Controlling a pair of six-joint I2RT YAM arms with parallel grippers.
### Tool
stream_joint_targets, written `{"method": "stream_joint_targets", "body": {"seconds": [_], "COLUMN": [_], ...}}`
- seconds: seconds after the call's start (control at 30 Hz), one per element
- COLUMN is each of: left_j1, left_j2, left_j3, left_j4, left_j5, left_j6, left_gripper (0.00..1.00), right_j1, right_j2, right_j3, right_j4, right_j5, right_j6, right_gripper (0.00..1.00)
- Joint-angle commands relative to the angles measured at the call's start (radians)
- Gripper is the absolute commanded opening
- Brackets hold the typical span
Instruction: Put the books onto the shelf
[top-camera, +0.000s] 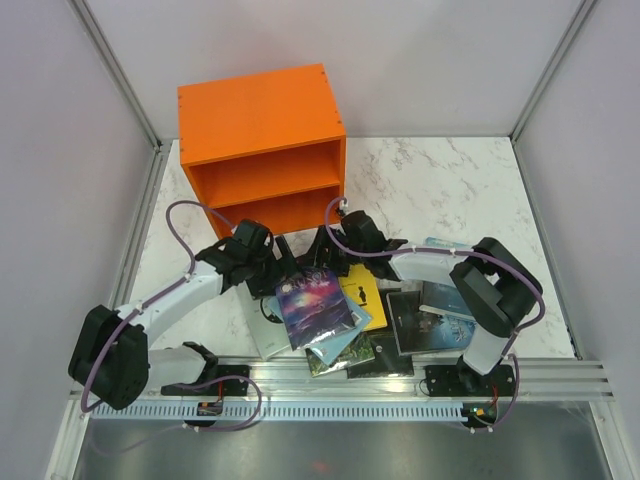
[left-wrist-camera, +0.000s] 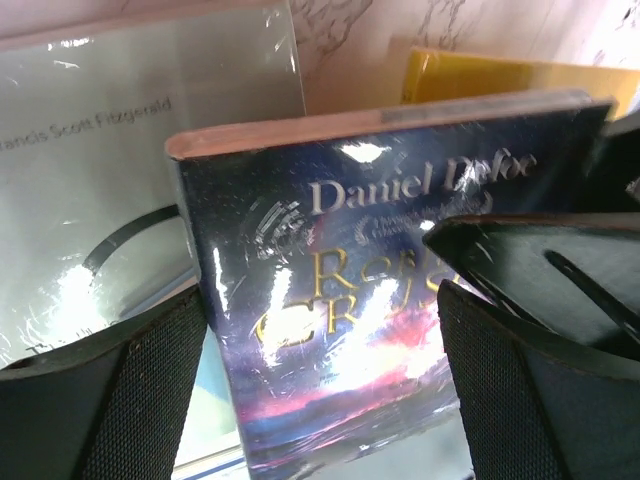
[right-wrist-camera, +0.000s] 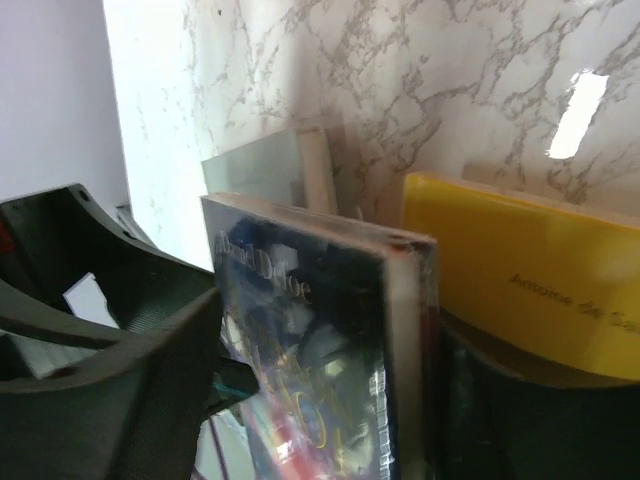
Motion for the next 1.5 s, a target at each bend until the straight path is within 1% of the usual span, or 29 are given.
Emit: {"method": "stream_joint_targets", "body": {"seconds": [0.0,0.03,0.07,0.13,0.2,0.33,0.43,0.47,0.5,0.53,0.67,0.77,0.93,1.1,1.3,1.47], "left_j1": [-0.017,-0.017,-0.017,-0.017,-0.017,-0.019,-0.023,-0.028,-0.029,-0.031,-0.037,-0.037,-0.022,-0.006,-0.005,-0.005], "left_j2": [0.013,0.011,0.010,0.011,0.007,0.001,-0.003,-0.006,-0.009,-0.010,-0.036,-0.081,-0.200,-0.291,-0.403,-0.479], "left_j3": [0.064,0.063,0.063,0.060,0.053,0.043,0.040,0.040,0.038,0.038,0.038,0.049,0.069,0.054,0.005,-0.025], "left_j4": [0.109,0.107,0.107,0.109,0.107,0.107,0.107,0.109,0.107,0.107,0.107,0.078,-0.023,-0.048,-0.048,-0.037], "left_j5": [0.005,0.001,-0.002,-0.006,-0.008,-0.006,-0.008,-0.008,-0.008,-0.009,-0.006,-0.014,-0.069,-0.037,-0.019,0.018], "left_j6": [-0.071,-0.071,-0.073,-0.077,-0.086,-0.100,-0.109,-0.113,-0.116,-0.119,-0.120,-0.085,-0.036,-0.017,-0.034,-0.033], "left_gripper": [0.95,0.95,0.95,0.94,0.94,0.94,0.94,0.94,0.94,0.94,0.94,0.96,0.99,0.99,1.00,1.00], "right_j1": [0.013,0.013,0.012,0.005,-0.007,-0.024,-0.030,-0.030,-0.030,-0.031,-0.031,-0.039,-0.051,-0.064,-0.065,-0.099], "right_j2": [-0.025,-0.044,-0.056,-0.085,-0.113,-0.156,-0.186,-0.193,-0.202,-0.205,-0.232,-0.278,-0.409,-0.484,-0.550,-0.588], "right_j3": [-0.029,-0.039,-0.046,-0.065,-0.085,-0.111,-0.122,-0.124,-0.122,-0.121,-0.118,-0.116,-0.082,-0.033,-0.064,-0.026], "right_j4": [-0.057,-0.076,-0.086,-0.109,-0.121,-0.141,-0.150,-0.150,-0.150,-0.153,-0.152,-0.156,-0.233,-0.307,-0.296,-0.294], "right_j5": [-0.003,0.005,0.023,0.036,0.046,0.051,0.051,0.047,0.040,0.028,-0.001,-0.018,0.014,0.005,-0.001,-0.078], "right_j6": [-0.023,-0.030,-0.042,-0.049,-0.059,-0.074,-0.082,-0.085,-0.089,-0.092,-0.097,-0.096,-0.096,-0.100,-0.071,-0.027], "right_gripper": [0.70,0.66,0.58,0.51,0.47,0.46,0.39,0.24,0.14,0.01,0.00,0.00,0.00,0.00,0.00,0.00]}}
